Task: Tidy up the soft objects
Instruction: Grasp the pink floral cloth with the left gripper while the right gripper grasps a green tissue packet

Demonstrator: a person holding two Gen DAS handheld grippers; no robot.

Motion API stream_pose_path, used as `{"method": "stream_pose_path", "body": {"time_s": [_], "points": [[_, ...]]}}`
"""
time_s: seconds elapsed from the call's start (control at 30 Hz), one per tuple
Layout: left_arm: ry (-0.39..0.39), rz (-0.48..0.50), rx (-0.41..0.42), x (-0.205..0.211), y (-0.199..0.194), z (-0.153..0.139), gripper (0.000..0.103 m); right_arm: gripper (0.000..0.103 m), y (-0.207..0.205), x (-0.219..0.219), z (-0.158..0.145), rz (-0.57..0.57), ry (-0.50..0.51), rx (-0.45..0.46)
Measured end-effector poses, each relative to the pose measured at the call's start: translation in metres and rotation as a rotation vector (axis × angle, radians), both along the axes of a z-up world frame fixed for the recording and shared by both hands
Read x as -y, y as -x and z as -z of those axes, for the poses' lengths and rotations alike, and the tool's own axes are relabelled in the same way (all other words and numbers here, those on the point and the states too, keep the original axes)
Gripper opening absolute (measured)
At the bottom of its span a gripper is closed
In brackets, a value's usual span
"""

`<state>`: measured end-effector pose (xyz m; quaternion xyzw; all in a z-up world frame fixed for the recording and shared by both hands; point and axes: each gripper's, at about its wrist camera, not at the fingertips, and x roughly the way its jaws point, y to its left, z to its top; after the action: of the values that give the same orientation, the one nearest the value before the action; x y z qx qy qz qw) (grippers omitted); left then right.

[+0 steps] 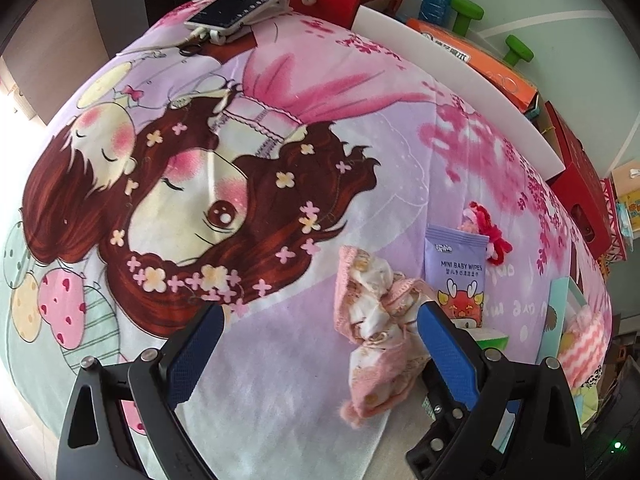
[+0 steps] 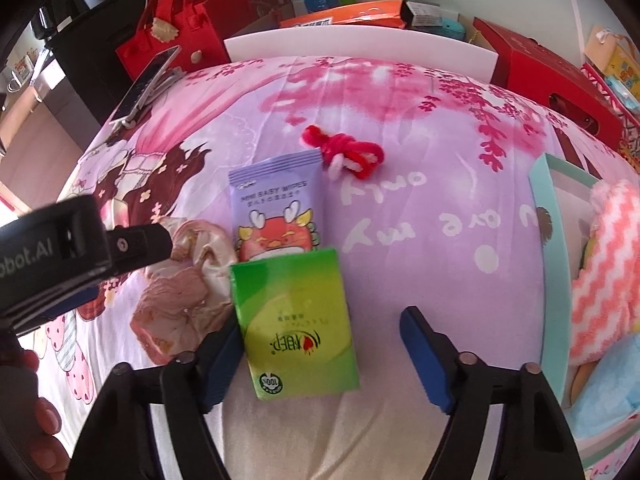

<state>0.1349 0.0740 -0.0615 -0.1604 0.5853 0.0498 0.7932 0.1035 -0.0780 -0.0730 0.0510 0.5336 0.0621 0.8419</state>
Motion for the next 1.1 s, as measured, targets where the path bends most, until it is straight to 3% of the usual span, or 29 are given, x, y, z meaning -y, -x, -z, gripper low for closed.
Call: {"method": "stream_pose_path", "body": {"time_s": [0.33, 0.53, 0.63, 0.7, 0.83, 0.9, 0.97, 1.1], "points": [[0.039, -0.013, -0.035, 0.006, 0.0, 0.009, 0.097, 0.07, -0.002, 0.016, 0.001, 0.028, -0.034, -0.001], [0.063, -0.005, -0.029, 0.009, 0.003, 0.009, 0.097, 0.057, -0.002, 0.03, 0.001, 0.061, -0.05, -0.002], [0.092, 0.016, -0.025, 0.015, 0.002, 0.01, 0.094, 0.056, -0.002, 0.034, 0.002, 0.069, -0.059, -0.005], [0.107, 0.035, -0.026, 0.019, 0.001, 0.01, 0.081, 0.056, -0.003, 0.036, 0.002, 0.071, -0.058, -0.004], [0.113, 0.053, -0.031, 0.023, -0.001, 0.012, 0.071, 0.056, -0.003, 0.038, 0.003, 0.075, -0.055, -0.006], [0.125, 0.053, -0.024, 0.022, -0.001, 0.011, 0.058, 0.056, -0.003, 0.039, 0.003, 0.076, -0.056, -0.007], [0.154, 0.046, -0.012, 0.022, -0.002, 0.012, 0.053, 0.056, -0.004, 0.038, 0.003, 0.074, -0.053, -0.009], [0.174, 0.04, -0.005, 0.023, -0.004, 0.014, 0.033, 0.056, -0.004, 0.038, 0.003, 0.075, -0.048, -0.01]]}}
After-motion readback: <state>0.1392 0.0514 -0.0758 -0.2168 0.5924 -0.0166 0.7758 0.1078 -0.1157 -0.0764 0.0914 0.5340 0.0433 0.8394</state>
